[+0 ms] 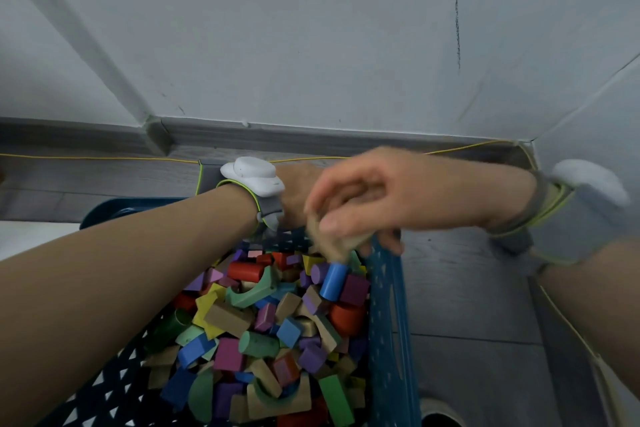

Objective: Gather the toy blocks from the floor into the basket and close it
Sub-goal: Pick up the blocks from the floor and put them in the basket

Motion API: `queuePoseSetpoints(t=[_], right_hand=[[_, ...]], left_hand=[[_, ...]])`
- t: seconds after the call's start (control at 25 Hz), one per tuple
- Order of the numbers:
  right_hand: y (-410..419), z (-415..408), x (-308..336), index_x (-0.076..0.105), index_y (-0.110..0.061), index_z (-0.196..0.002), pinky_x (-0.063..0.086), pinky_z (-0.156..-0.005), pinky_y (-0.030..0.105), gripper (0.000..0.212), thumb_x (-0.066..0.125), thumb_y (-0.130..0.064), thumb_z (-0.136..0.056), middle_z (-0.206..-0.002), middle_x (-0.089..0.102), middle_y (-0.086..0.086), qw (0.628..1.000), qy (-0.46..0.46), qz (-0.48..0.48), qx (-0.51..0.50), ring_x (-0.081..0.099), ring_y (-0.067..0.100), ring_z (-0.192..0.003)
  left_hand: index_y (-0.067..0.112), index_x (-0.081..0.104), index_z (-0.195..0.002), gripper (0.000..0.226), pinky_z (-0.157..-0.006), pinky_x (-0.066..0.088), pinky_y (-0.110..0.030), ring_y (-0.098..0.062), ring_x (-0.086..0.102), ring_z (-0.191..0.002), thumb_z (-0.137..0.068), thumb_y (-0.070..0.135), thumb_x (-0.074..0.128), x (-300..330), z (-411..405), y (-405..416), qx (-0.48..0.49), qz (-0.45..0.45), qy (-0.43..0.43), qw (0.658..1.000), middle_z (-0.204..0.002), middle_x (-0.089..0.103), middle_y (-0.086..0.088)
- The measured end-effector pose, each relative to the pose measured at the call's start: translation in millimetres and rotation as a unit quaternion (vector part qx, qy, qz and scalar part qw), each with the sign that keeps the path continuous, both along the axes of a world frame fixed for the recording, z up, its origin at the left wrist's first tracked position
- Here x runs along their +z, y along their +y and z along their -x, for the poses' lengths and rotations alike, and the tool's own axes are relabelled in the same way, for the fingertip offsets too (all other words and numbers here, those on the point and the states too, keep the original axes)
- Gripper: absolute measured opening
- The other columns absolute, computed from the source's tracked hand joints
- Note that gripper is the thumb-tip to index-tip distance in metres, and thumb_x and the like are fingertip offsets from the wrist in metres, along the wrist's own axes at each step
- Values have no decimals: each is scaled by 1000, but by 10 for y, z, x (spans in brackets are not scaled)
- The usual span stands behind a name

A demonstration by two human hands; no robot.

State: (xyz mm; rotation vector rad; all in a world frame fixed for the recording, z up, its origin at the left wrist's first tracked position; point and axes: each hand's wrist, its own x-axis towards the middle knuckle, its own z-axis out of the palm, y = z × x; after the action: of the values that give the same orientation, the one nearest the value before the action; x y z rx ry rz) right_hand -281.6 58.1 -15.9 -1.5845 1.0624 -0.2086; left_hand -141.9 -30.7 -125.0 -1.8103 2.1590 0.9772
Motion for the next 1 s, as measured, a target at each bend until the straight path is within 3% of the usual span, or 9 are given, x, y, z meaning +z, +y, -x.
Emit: queuePoseSetpoints(t=[0.08, 0.2, 0.24, 0.28, 0.36, 0.44, 0.52, 0.64, 1.0], right_hand=[[-70, -19, -115, 67, -23, -105, 52, -44, 24, 24, 61, -41, -90, -88, 71, -8, 991, 78, 99, -39, 66, 8, -53], [-393, 349, -630, 64, -10, -86, 44, -45, 24, 23, 61, -31, -92, -67, 66, 2, 929, 46, 175, -321, 57, 19, -47], [-502, 529, -897, 64, -11, -90, 47, -53, 28, 18, 62, -29, -90, -73, 66, 5, 912, 103, 178, -354, 58, 20, -55], [-572, 680, -1166, 63, -15, -104, 50, -67, 33, 23, 64, -31, -87, -90, 67, 7, 905, 207, 166, -333, 63, 23, -73], [-605, 882, -1670, 41, -27, -140, 46, -96, 40, 66, 66, -42, -81, -131, 49, 12, 891, 390, 78, -220, 53, 32, -116], [-636, 961, -1983, 21, -37, -149, 39, -105, 45, 87, 65, -53, -77, -144, 31, 11, 864, 463, 68, -186, 35, 39, -131], [-702, 977, -2156, 23, -38, -148, 40, -101, 47, 84, 63, -54, -76, -142, 29, 10, 843, 496, 104, -180, 32, 41, -127], [-758, 896, -2315, 42, -32, -129, 46, -91, 49, 51, 59, -39, -81, -131, 28, 10, 818, 528, 148, -173, 32, 44, -117], [-708, 775, -2375, 50, -28, -113, 51, -84, 43, 34, 61, -32, -81, -119, 34, 7, 861, 447, 157, -187, 53, 39, -99]], left_hand=[[12, 62, -105, 35, -74, 45, -29, -25, 56, -88, -102, 28, 30, -62, -53, -6, -84, 44, 76, 993, -92, 60, -7], [17, 47, -68, 52, -69, 42, -34, -24, 53, -69, -101, 47, 20, 146, -91, 104, -183, 82, 96, 975, -72, 55, -5], [18, 45, -65, 53, -70, 43, -35, -25, 54, -70, -102, 46, 20, 171, -85, 115, -203, 98, 84, 971, -72, 55, -6], [18, 44, -63, 54, -71, 45, -36, -26, 55, -71, -103, 46, 21, 195, -67, 137, -214, 100, 69, 969, -72, 56, -7], [19, 46, -62, 56, -71, 45, -35, -25, 55, -69, -103, 47, 20, 180, -56, 121, -243, 114, 48, 962, -68, 55, -5], [17, 48, -60, 59, -68, 41, -33, -21, 52, -63, -102, 50, 20, 148, -91, 76, -263, 130, 39, 955, -63, 52, -2], [16, 45, -58, 60, -65, 37, -32, -18, 49, -59, -101, 50, 20, 141, -101, 73, -282, 139, 29, 949, -59, 49, -1], [17, 42, -56, 59, -68, 40, -33, -23, 50, -63, -102, 49, 22, 164, -80, 86, -286, 154, 32, 945, -58, 46, 0], [19, 38, -55, 57, -70, 40, -32, -24, 48, -68, -103, 47, 25, 165, -74, 82, -287, 163, 55, 942, -58, 41, 1]])
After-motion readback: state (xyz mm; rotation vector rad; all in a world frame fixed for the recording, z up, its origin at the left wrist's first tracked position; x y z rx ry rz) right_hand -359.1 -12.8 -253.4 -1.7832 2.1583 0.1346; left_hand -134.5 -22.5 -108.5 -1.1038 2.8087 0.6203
